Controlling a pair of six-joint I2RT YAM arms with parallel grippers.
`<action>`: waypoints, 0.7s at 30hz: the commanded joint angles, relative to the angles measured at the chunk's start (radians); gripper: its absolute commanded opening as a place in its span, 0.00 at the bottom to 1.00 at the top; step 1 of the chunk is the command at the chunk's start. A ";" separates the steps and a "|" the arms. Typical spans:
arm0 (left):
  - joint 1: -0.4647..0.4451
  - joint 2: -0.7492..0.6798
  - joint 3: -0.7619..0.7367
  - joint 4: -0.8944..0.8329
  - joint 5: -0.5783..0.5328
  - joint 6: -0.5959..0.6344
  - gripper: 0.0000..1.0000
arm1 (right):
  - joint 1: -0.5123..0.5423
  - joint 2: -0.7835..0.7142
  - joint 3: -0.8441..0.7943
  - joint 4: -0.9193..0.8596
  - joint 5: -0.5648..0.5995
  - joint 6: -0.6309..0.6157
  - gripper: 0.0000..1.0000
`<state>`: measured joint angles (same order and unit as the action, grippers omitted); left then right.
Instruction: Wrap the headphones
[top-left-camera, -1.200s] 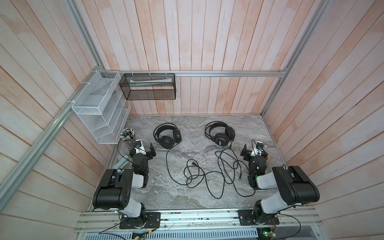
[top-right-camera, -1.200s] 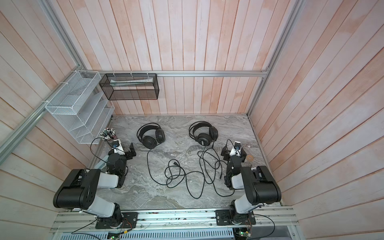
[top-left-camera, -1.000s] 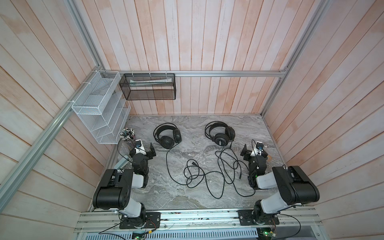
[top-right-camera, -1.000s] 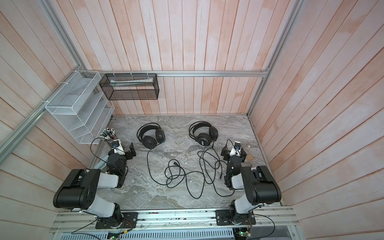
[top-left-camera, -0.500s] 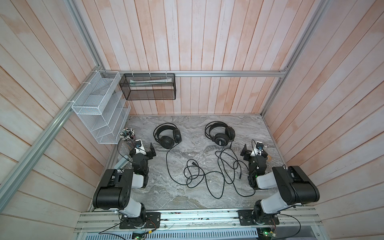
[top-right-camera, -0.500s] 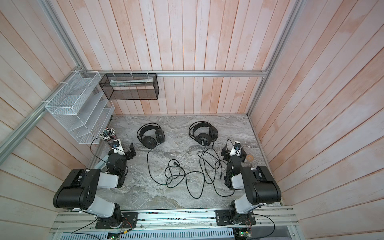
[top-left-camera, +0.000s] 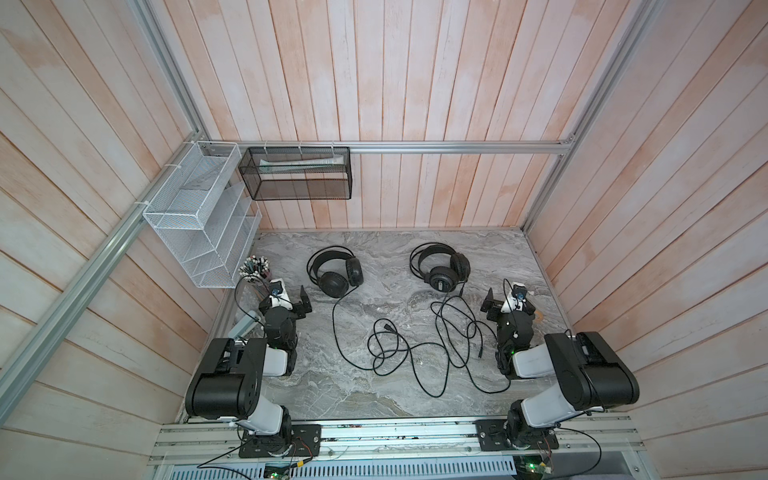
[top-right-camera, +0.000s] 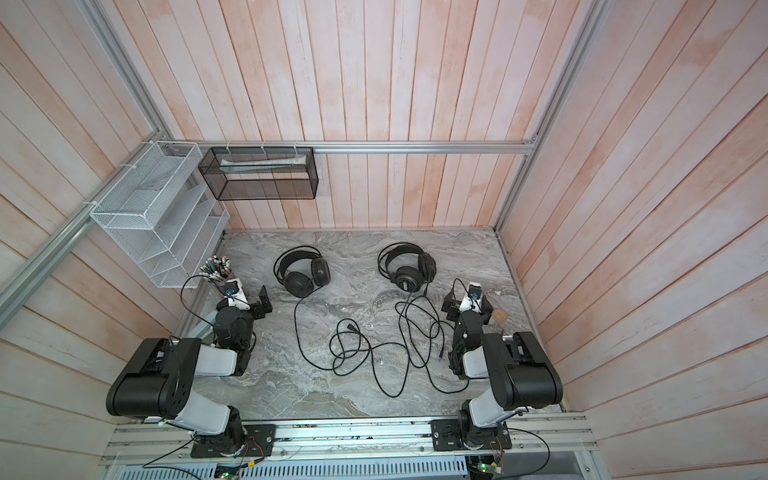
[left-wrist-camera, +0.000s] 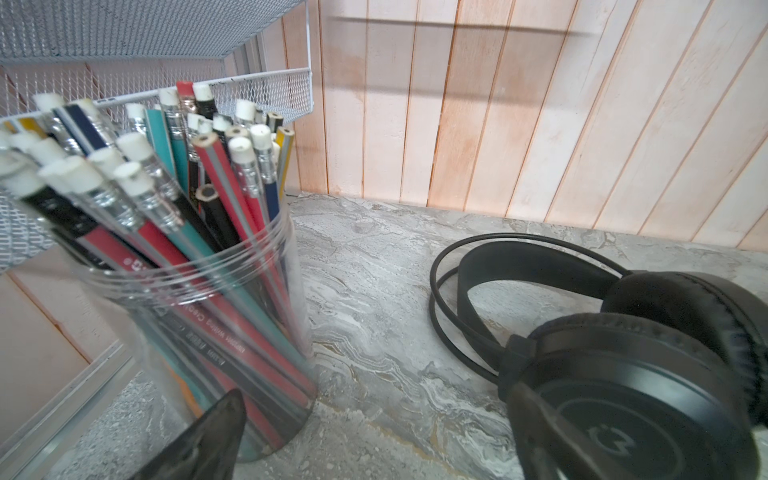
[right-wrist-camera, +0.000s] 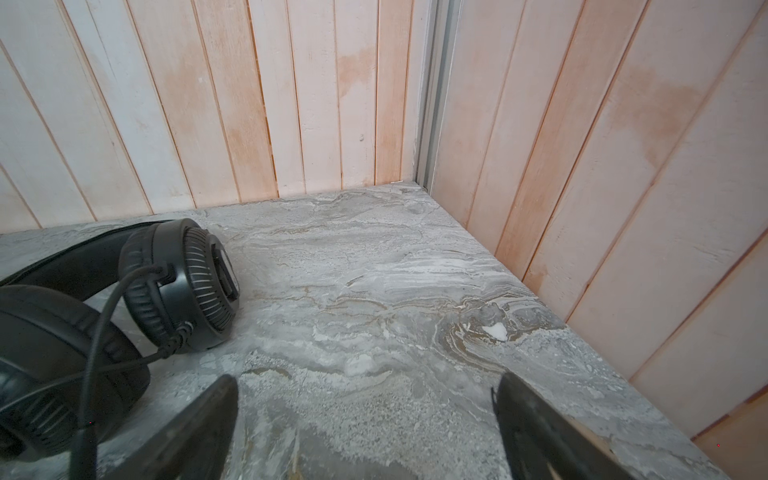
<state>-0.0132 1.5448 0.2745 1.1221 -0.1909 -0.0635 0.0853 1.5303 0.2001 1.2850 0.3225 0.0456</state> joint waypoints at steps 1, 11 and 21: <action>0.000 -0.002 0.003 0.010 0.004 0.012 0.99 | 0.008 -0.108 0.050 -0.133 0.006 -0.013 0.97; 0.004 -0.010 0.000 0.030 -0.014 0.009 0.99 | 0.031 -0.595 0.215 -0.640 0.084 0.439 0.98; -0.001 -0.510 0.288 -0.781 -0.128 -0.293 0.99 | -0.009 -0.799 0.219 -0.803 -0.002 0.772 1.00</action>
<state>-0.0193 1.1259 0.4828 0.6334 -0.3145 -0.2089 0.0784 0.7506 0.4213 0.5354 0.3973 0.7605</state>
